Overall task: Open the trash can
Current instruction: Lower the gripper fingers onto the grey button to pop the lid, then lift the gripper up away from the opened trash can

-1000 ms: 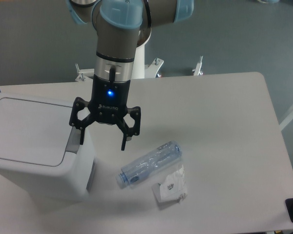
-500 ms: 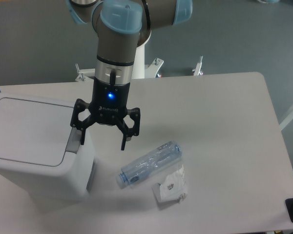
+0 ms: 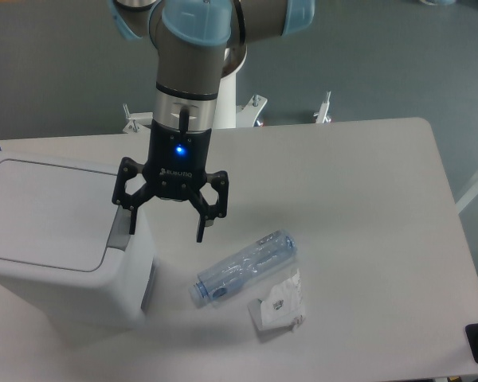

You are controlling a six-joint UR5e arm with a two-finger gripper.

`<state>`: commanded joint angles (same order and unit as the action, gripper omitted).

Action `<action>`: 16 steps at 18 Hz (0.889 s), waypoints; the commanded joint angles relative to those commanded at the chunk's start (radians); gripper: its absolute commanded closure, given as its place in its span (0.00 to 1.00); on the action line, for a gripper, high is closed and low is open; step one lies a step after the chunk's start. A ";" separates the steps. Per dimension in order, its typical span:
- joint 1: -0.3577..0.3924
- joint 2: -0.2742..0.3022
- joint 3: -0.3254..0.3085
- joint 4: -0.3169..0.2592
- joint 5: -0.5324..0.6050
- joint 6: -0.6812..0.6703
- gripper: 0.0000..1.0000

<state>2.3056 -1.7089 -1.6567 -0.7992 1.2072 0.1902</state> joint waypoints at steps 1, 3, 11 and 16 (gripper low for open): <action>0.000 0.000 0.000 0.000 0.000 -0.002 0.00; 0.000 0.000 0.002 0.000 0.000 -0.024 0.00; 0.000 -0.003 0.002 0.000 0.002 -0.028 0.00; -0.002 -0.006 0.003 0.000 0.002 -0.029 0.00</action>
<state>2.3040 -1.7150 -1.6536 -0.7992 1.2088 0.1611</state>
